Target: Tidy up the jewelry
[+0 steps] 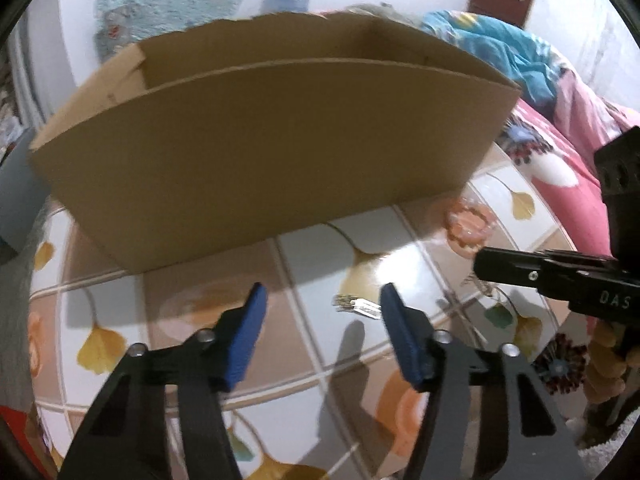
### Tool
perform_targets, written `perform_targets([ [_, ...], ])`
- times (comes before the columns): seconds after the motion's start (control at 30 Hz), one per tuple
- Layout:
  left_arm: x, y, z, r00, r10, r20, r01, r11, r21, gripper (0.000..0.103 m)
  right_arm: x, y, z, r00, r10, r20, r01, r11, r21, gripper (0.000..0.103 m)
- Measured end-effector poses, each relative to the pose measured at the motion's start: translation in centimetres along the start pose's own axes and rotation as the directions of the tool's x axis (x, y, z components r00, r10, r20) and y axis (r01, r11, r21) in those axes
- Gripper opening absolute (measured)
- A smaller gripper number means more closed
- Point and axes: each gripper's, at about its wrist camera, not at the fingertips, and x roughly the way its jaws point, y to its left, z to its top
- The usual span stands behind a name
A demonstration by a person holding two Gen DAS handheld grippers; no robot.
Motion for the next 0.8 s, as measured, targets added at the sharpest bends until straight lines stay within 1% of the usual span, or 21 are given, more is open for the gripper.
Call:
perform_targets([
  [0.03,0.4,-0.2,0.1,1.0,-0.01,-0.008,0.01,1.0,0.003,0.046,0.0,-0.1,0.0,1.0,0.002,-0.001,-0.002,1.0,0.001,0.0],
  [0.07,0.6,-0.4,0.2,1.0,-0.015,-0.016,0.015,1.0,0.006,0.043,0.1,-0.1,0.0,1.0,0.004,-0.002,-0.004,1.0,0.002,0.0],
  [0.13,0.9,-1.2,0.1,0.999,-0.015,-0.029,0.015,1.0,0.013,0.033,0.1,-0.4,0.0,1.0,0.01,-0.004,-0.01,1.0,0.006,0.0],
  [0.23,1.6,-1.7,0.1,0.999,-0.001,-0.051,0.003,0.999,0.039,0.024,0.0,-0.6,0.0,1.0,0.014,-0.004,-0.014,1.0,0.01,0.0],
  [0.3,1.8,-2.3,0.0,0.999,0.021,-0.043,-0.018,0.998,0.067,0.02,0.0,-0.7,0.0,1.0,0.016,-0.003,-0.016,1.0,0.011,0.0],
  [0.33,1.8,-2.4,0.0,0.999,0.031,-0.041,-0.027,0.996,0.079,0.013,0.0,-0.8,0.0,1.0,0.015,-0.003,-0.015,1.0,0.012,0.0],
  [0.37,1.9,-2.5,0.1,0.999,0.031,-0.04,-0.028,0.996,0.085,0.01,-0.1,-0.9,0.0,1.0,0.015,-0.002,-0.015,1.0,0.013,0.0],
  [0.4,1.9,-2.4,0.1,0.999,0.028,-0.043,-0.024,0.996,0.082,0.002,-0.1,-0.9,0.0,1.0,0.015,-0.001,-0.015,1.0,0.015,0.0],
  [0.5,1.5,-1.9,0.1,0.999,-0.004,-0.034,0.006,0.998,0.055,0.0,-0.3,-1.0,0.0,1.0,0.014,0.003,-0.014,1.0,0.018,0.0],
  [0.7,-1.3,-0.1,0.5,0.996,-0.088,0.028,0.089,0.995,-0.033,0.0,-0.8,-0.8,0.1,1.0,0.011,0.018,-0.011,1.0,0.011,0.0],
  [0.8,-2.7,0.4,0.6,0.993,-0.105,0.061,0.108,0.993,-0.05,0.0,-1.0,-0.5,0.2,1.0,0.01,0.026,-0.01,1.0,0.002,0.0],
])
